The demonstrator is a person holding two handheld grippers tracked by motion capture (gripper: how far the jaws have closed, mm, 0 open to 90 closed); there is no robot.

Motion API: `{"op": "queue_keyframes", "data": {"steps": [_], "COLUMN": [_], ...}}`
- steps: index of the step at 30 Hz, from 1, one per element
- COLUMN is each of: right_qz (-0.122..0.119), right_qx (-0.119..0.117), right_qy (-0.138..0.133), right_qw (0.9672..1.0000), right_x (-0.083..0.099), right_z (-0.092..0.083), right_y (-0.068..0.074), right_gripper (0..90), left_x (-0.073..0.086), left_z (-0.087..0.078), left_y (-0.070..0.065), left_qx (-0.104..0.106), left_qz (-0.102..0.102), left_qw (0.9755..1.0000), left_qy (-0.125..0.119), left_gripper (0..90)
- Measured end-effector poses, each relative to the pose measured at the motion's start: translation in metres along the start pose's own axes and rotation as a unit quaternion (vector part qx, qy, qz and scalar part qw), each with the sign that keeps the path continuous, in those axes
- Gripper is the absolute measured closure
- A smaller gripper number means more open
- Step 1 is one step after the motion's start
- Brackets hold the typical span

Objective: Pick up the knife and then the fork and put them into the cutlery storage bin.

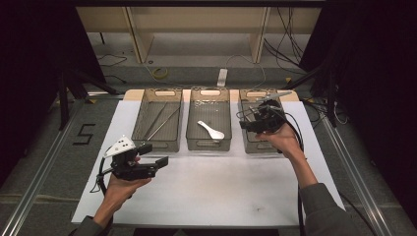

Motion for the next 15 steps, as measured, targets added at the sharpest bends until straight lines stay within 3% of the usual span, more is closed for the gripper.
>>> {"op": "queue_keyframes", "data": {"steps": [15], "right_qz": [0.03], "right_qx": [-0.032], "right_qy": [-0.055], "right_qw": [0.9975], "right_x": [0.023], "right_z": [-0.016], "right_y": [0.014], "right_gripper": [28.1], "left_x": [0.0], "left_z": [0.001], "left_y": [0.0], "left_qx": [0.002], "left_qz": [0.0], "left_qw": [1.0], "left_qy": [0.002], "left_gripper": [15.4]}}
Point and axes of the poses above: each handheld gripper's, and its own axes: z roughly forward along the jaws, x roughly out of its underside, y roughly to its left, the point moved 2 cm from there along z, roughly forward along the jaws, and after that the axes turned 14 degrees about x, right-handed, at the moved point
